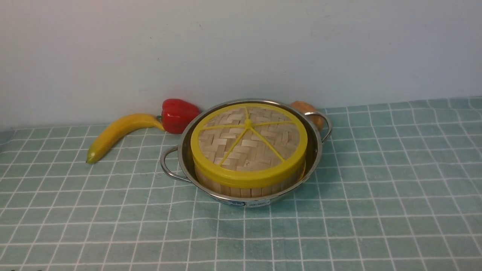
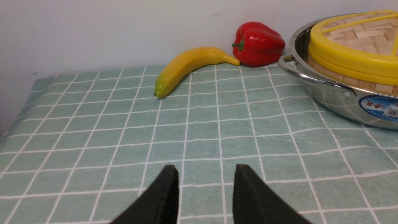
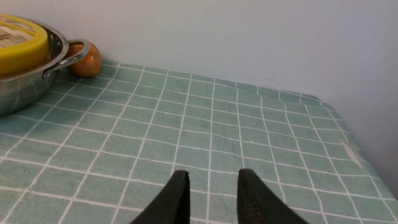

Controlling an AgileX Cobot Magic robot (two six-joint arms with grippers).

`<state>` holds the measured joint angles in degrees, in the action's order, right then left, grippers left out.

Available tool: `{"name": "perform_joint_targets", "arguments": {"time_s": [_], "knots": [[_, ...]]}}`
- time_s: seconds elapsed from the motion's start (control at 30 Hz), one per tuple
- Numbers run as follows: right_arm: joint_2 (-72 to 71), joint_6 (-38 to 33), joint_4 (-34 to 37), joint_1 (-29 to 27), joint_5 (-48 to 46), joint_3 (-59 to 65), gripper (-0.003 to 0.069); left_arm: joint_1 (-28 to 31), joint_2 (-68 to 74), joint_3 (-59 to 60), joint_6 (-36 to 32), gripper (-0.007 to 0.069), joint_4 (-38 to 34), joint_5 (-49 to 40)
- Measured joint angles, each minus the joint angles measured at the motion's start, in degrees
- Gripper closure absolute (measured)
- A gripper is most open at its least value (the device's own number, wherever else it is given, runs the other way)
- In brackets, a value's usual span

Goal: Place the steamer in the pot on the blue tablecloth, and put the lid on the steamer.

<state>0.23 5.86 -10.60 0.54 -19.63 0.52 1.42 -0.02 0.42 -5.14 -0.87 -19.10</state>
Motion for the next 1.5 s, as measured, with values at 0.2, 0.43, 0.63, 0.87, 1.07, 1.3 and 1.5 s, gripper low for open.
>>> {"name": "perform_joint_targets", "arguments": {"time_s": [0.2, 0.43, 0.63, 0.87, 1.07, 1.3, 1.5], "knots": [[0.0, 0.0, 0.0, 0.0, 0.0, 0.0, 0.0417, 0.0, 0.0, 0.0, 0.0, 0.0382, 0.0, 0.0], [0.0, 0.0, 0.0, 0.2, 0.0, 0.0, 0.0417, 0.0, 0.0, 0.0, 0.0, 0.0382, 0.0, 0.0], [0.0, 0.4, 4.3, 0.7, 0.0, 0.0, 0.0417, 0.0, 0.0, 0.0, 0.0, 0.0382, 0.0, 0.0], [0.0, 7.0, 6.4, 1.2, 0.0, 0.0, 0.0417, 0.0, 0.0, 0.0, 0.0, 0.0382, 0.0, 0.0], [0.0, 12.1, 7.3, 1.2, 0.0, 0.0, 0.0417, 0.0, 0.0, 0.0, 0.0, 0.0382, 0.0, 0.0], [0.0, 12.8, 7.5, 1.2, 0.0, 0.0, 0.0417, 0.0, 0.0, 0.0, 0.0, 0.0382, 0.0, 0.0], [0.0, 13.0, 7.5, 1.2, 0.0, 0.0, 0.0417, 0.0, 0.0, 0.0, 0.0, 0.0382, 0.0, 0.0]]}}
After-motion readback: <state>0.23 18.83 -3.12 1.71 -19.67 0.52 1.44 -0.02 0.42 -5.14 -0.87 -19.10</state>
